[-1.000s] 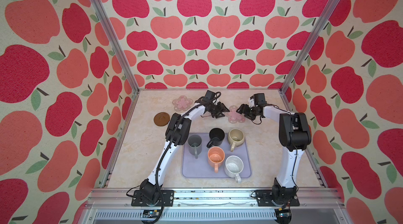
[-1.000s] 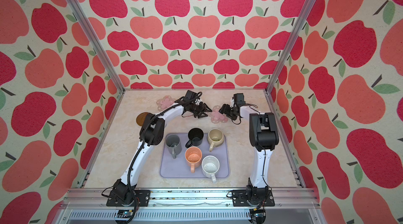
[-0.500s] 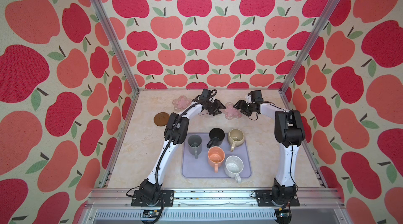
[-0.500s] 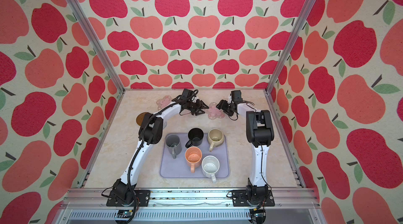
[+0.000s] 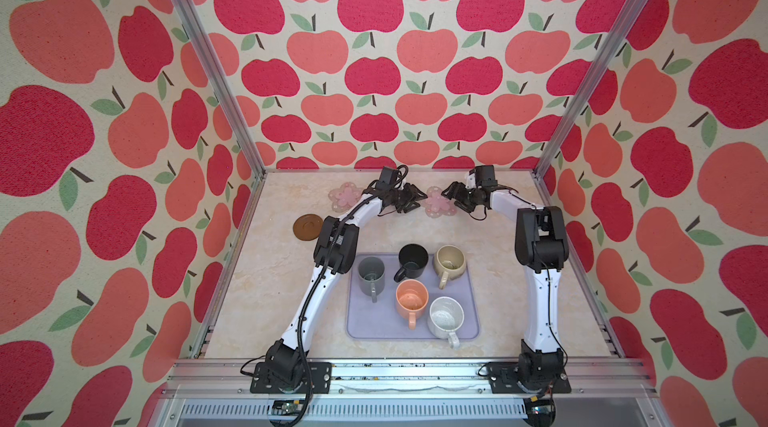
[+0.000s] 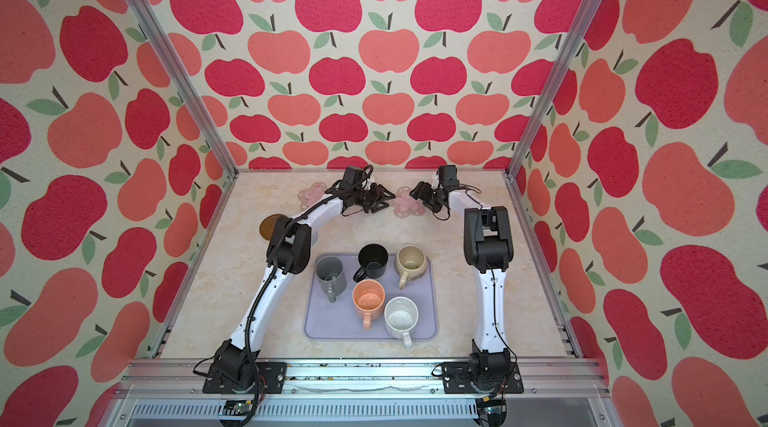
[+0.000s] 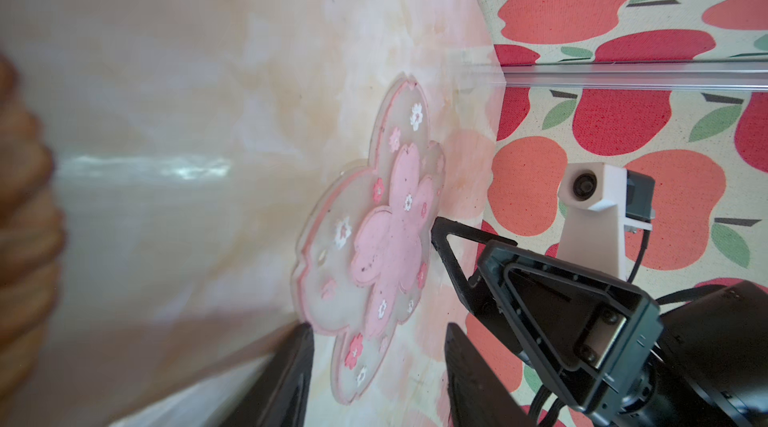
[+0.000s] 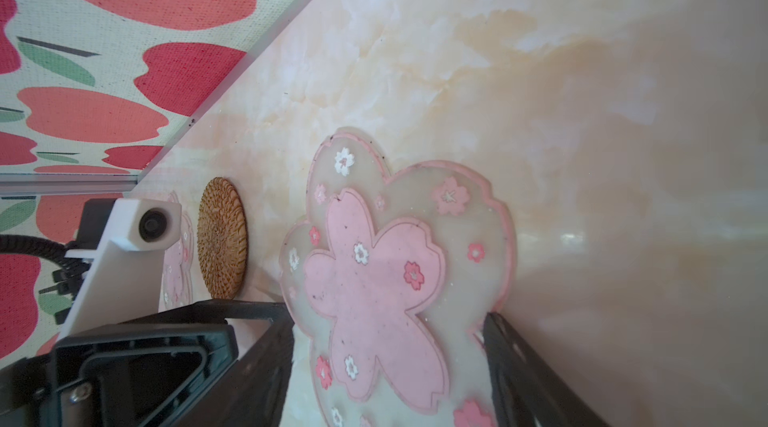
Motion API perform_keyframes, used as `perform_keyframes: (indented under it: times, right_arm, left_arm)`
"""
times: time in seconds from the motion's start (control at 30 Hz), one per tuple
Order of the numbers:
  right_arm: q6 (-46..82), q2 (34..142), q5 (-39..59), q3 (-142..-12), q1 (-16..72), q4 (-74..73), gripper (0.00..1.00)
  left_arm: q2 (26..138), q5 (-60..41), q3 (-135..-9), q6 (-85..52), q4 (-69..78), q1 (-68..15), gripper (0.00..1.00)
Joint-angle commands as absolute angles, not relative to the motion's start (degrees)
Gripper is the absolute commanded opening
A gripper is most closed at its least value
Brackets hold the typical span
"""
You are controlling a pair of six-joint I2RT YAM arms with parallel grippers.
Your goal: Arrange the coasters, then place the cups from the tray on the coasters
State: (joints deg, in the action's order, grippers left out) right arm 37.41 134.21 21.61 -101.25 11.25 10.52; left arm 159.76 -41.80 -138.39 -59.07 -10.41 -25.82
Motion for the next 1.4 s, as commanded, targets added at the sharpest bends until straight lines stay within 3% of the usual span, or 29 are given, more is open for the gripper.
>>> perform_keyframes:
  times: [0.0, 0.53, 0.93, 1.37]
  right_arm:
    - [39.2, 137.8, 23.7, -102.2, 12.4, 14.5, 0.74]
    - [39.2, 143.4, 24.2, -112.2, 11.8, 17.6, 0.74]
    - [39.1, 143.3, 24.1, -112.0, 11.1, 17.6, 0.74]
    - [38.6, 141.9, 24.0, -111.1, 10.5, 17.3, 0.74]
  left_arm:
    - [164.4, -40.5, -140.9, -61.6, -8.1, -25.9, 0.54]
    - [168.1, -40.6, -145.2, -64.5, -4.8, -25.4, 0.54]
    - [169.7, -40.0, -148.3, -65.7, -4.4, -25.7, 0.54]
    - [161.7, -38.5, -141.8, -62.4, -3.3, -26.2, 0.56]
